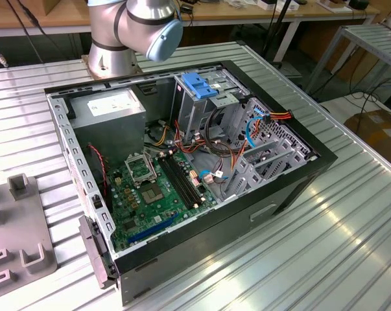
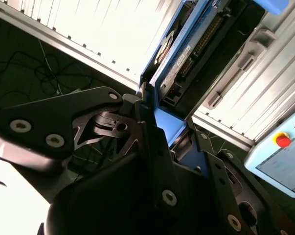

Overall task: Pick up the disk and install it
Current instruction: 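Pick up the disk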

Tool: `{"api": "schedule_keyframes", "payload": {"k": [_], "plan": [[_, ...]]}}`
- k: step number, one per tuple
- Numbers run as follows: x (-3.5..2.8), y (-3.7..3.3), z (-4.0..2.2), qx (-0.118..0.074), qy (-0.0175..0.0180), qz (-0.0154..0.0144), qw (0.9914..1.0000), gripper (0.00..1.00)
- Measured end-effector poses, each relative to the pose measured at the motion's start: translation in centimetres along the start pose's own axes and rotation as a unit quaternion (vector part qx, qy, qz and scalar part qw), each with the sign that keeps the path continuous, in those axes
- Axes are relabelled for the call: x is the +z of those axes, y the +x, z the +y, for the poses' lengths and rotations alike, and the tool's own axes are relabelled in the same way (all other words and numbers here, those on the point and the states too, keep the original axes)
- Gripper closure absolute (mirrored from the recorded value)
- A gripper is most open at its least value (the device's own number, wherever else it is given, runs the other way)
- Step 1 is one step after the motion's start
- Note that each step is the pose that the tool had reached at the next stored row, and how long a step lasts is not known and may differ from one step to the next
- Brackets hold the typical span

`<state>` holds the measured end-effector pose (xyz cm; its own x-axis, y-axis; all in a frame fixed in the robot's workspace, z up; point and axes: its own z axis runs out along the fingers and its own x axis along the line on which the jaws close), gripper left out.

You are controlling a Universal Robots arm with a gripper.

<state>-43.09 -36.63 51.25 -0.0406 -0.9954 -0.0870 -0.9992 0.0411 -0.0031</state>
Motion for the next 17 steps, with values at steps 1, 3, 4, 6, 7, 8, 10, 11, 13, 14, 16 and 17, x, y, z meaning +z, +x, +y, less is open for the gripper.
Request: {"api": "schedule_keyframes", "payload": {"k": [1,3,4,6,7,8,10,11,13,14,16,17], "plan": [[0.0,-0.01,-0.19,0.0,0.0,0.0,1.0,0.63],[0.01,-0.03,-0.64,0.0,0.0001,0.0,1.0,0.63],[0.01,-0.03,-0.84,0.0,0.0,0.0,1.0,0.63],[0.01,-0.06,-1.32,0.0,0.0,0.0,1.0,0.63],[0.01,-0.06,-1.54,0.0,0.0,0.0,1.0,0.63],[0.01,-0.07,-1.74,0.0,0.0,0.0,1.0,0.63],[0.02,-0.09,-2.18,0.0,0.0,0.0,1.0,0.63],[0.02,-0.1,-2.45,0.0,0.0,0.0,1.0,0.63],[0.02,-0.12,-2.87,0.0,0.0,0.0,1.0,0.63],[0.02,-0.13,-3.1,0.0,0.0,0.0,1.0,0.63],[0.03,-0.15,-3.57,0.0,0.0001,0.0,1.0,0.63],[0.03,-0.16,-3.86,0.0,0.0,0.0,1.0,0.63]]}}
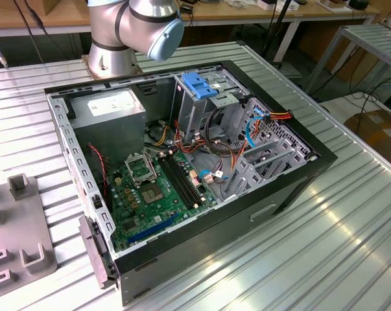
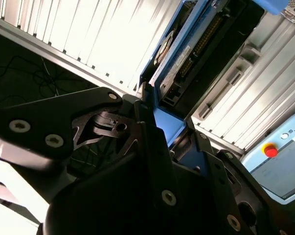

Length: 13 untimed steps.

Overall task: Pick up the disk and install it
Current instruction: 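Pick up the disk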

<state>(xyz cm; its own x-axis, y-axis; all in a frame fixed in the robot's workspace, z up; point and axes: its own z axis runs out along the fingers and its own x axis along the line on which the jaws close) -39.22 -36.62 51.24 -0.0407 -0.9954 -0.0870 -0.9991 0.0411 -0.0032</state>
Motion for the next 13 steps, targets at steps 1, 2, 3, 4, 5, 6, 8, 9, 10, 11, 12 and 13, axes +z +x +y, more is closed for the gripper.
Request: {"api": "schedule_keyframes", "payload": {"k": [1,2,3,4,5,6,8,9,10,11,12,13], "plan": [[0.0,-0.01,-0.24,0.0,0.0,0.0,1.0,0.63],[0.0,-0.02,-0.45,0.0,0.0,0.0,1.0,0.63],[0.0,-0.03,-0.74,0.0,0.0,0.0,1.0,0.63],[0.0,-0.04,-0.93,0.0,0.0,0.0,1.0,0.63],[0.01,-0.05,-1.19,0.0,0.0,0.0001,1.0,0.63],[0.01,-0.06,-1.42,0.0,0.0,0.0009,1.0,0.63],[0.01,-0.07,-1.67,0.0,0.0004,0.0104,0.99995,0.63],[0.01,-0.07,-1.75,0.0,0.0007,0.0184,0.99983,0.63],[0.0,-0.08,-1.87,0.0,0.0012,0.0302,0.99954,0.63],[0.01,-0.08,-2.0,0.0,0.0016,0.0402,0.99919,0.63],[0.02,-0.08,-2.21,0.0,0.0019,0.0466,0.99891,0.63],[0.02,-0.09,-2.35,0.0,0.0019,0.0466,0.99891,0.63]]}}
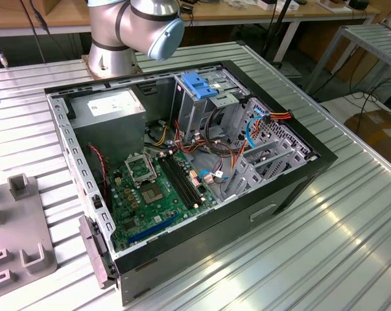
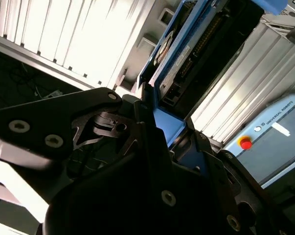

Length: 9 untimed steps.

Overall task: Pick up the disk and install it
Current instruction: 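Pick up the disk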

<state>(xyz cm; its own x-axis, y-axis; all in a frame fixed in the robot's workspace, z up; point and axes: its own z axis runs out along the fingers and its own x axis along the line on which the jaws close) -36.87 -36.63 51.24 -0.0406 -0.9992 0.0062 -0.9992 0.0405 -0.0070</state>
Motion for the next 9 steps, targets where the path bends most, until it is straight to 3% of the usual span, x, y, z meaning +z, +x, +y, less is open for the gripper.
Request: {"api": "schedule_keyframes", "payload": {"k": [4,9], "plan": [[0.02,-0.01,-0.85,0.0,0.0,0.0,1.0,0.63],[0.02,0.47,-1.33,0.0,0.0,0.0,1.0,0.63]]}}
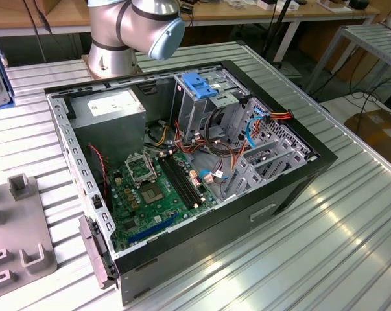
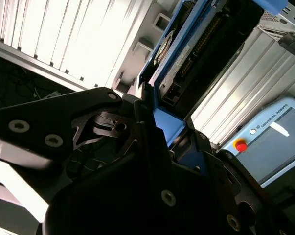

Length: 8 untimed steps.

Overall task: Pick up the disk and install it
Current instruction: 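Pick up the disk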

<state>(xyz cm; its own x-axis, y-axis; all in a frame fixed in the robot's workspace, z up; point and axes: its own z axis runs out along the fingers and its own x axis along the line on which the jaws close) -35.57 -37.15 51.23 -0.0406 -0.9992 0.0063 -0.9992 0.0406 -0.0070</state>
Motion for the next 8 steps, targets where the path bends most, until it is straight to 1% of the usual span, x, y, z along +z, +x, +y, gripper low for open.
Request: {"api": "schedule_keyframes", "payload": {"k": [2,4,7,8], "plan": [[0.0,0.07,-0.27,0.0,0.0,0.0,1.0,0.63],[0.01,0.09,-1.07,0.0,0.0,0.0,1.0,0.63],[0.03,0.06,-2.07,0.0,0.0,0.0,1.0,0.63],[0.03,0.05,-2.64,0.0,-0.0001,0.0,1.0,0.63]]}}
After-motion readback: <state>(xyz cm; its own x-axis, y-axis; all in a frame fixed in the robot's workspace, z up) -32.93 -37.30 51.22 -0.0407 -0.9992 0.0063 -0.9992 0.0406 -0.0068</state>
